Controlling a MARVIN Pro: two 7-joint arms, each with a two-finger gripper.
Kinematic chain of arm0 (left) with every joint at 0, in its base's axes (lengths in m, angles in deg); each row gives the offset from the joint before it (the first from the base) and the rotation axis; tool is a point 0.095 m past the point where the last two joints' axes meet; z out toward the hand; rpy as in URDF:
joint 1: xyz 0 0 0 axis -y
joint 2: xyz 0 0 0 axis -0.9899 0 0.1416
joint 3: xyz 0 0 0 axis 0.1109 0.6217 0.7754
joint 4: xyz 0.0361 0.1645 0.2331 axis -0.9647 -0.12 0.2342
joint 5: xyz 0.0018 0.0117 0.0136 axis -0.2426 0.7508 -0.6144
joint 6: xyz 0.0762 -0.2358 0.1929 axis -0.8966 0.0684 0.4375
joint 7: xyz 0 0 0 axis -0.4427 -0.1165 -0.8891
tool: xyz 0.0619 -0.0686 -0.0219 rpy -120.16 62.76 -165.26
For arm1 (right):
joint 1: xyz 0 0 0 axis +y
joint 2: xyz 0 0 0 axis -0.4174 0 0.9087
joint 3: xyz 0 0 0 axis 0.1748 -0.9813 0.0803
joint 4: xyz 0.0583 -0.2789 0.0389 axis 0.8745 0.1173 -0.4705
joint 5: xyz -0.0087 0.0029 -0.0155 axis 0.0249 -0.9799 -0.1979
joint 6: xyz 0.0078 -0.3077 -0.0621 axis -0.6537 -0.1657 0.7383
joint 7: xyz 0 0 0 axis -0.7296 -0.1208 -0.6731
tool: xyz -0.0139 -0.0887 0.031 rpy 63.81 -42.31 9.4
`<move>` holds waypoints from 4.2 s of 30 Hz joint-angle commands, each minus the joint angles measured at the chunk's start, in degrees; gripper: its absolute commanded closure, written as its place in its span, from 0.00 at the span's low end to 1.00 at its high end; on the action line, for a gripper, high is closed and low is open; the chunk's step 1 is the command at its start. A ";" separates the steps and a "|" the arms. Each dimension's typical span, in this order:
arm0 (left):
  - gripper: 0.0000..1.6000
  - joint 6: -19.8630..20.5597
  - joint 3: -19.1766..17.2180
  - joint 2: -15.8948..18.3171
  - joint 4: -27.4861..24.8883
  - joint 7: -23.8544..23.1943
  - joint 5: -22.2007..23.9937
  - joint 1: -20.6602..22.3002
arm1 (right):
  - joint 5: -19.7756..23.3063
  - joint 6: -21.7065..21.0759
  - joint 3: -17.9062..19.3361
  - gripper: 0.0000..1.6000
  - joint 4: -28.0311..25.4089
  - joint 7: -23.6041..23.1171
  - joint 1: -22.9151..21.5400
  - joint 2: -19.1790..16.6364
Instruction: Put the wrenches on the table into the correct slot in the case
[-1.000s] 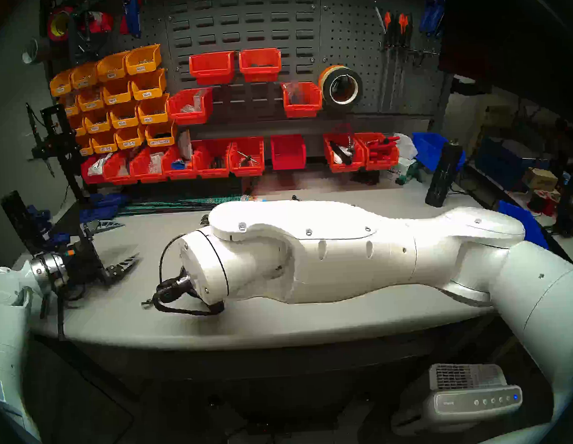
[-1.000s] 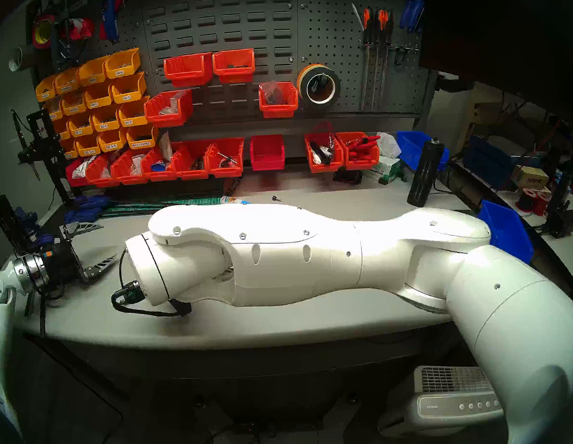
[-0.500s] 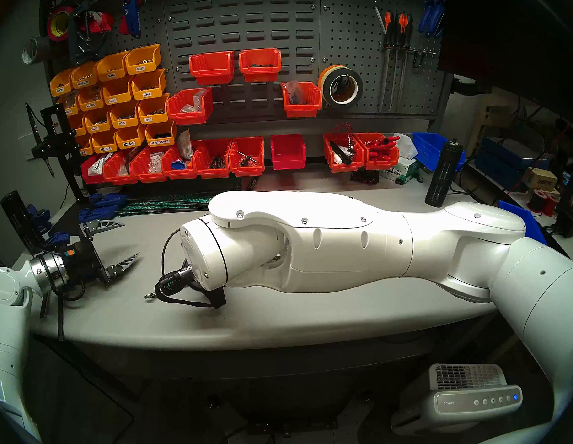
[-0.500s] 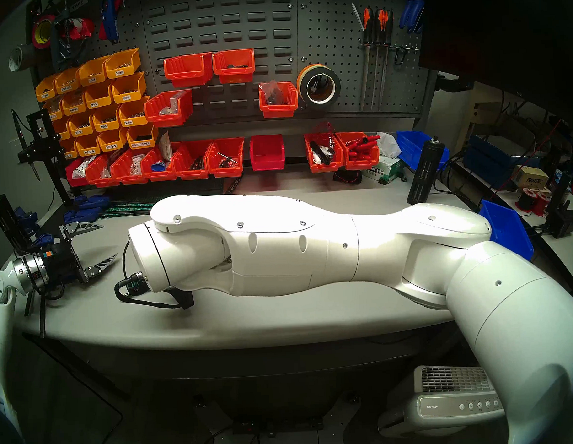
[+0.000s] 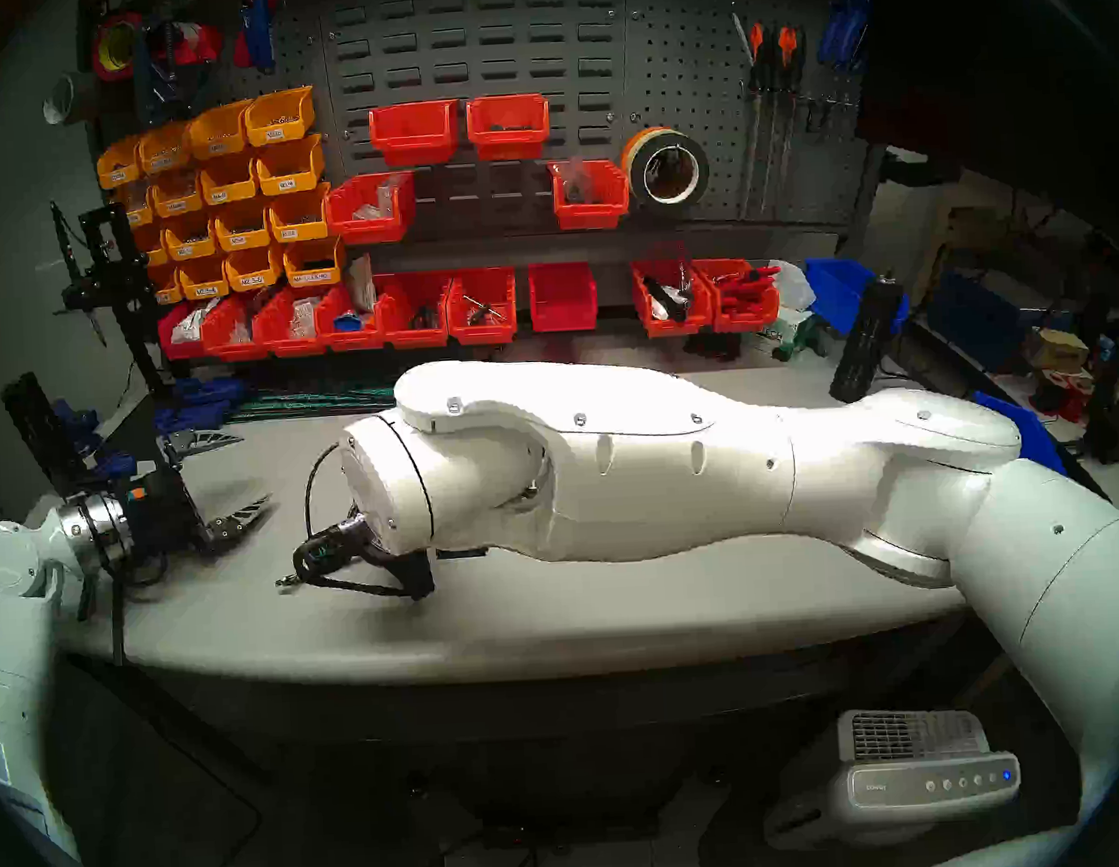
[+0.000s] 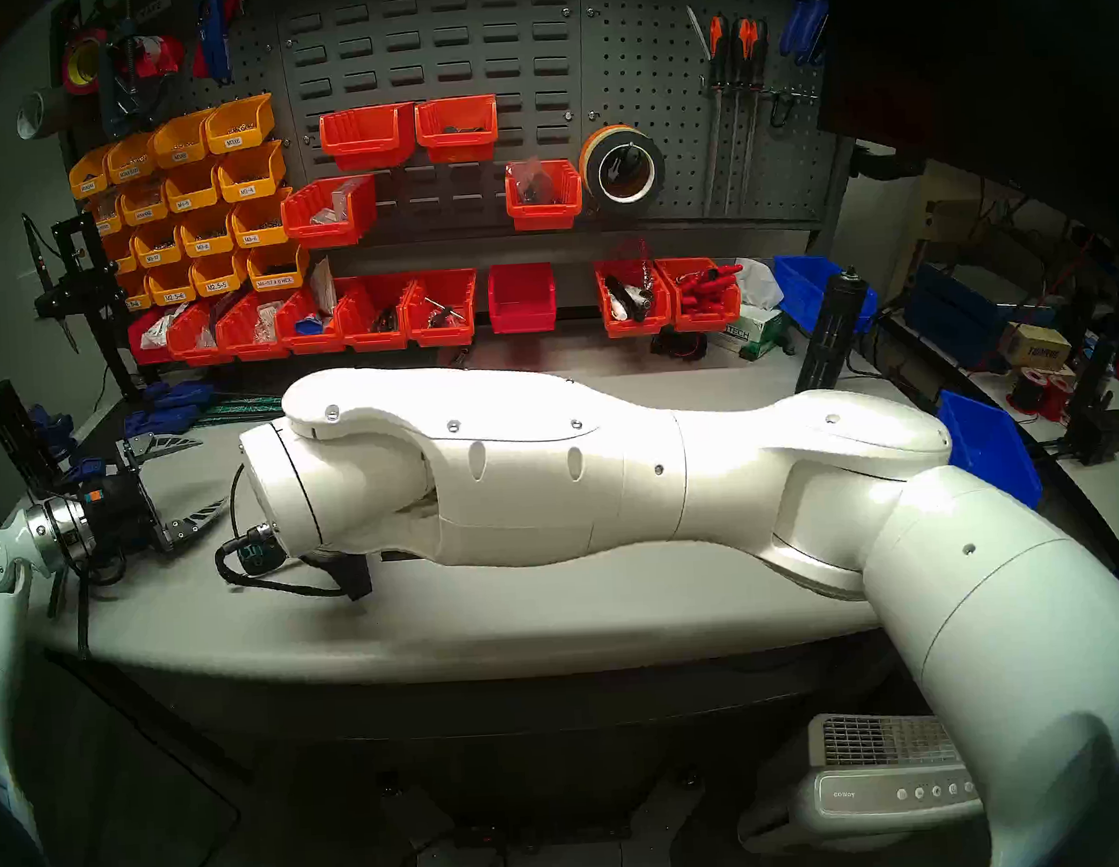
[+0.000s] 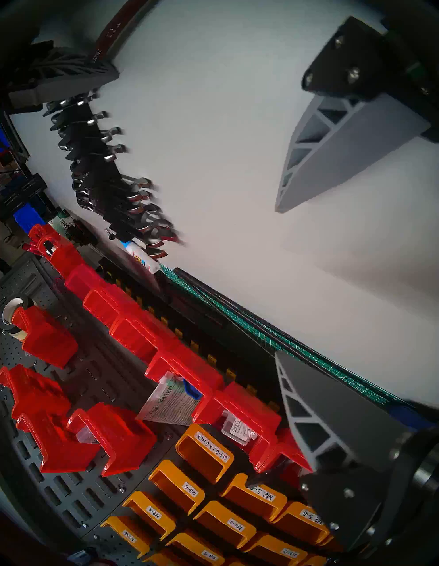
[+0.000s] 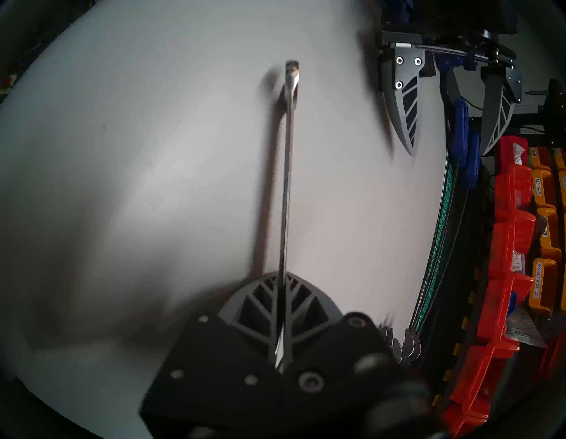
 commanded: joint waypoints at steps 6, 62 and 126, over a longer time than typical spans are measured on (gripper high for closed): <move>0.00 0.09 -0.91 0.62 -0.67 0.27 0.67 1.00 | -0.45 0.97 3.13 1.00 -1.35 -1.09 -4.34 0.18; 0.00 0.14 -0.93 0.63 -0.69 0.24 0.74 1.00 | 3.37 -5.49 2.51 1.00 -10.51 3.09 -5.44 -13.69; 0.00 0.14 -0.93 0.63 -0.69 0.24 0.73 1.00 | 8.20 -4.36 9.63 1.00 -10.42 9.31 0.20 -18.88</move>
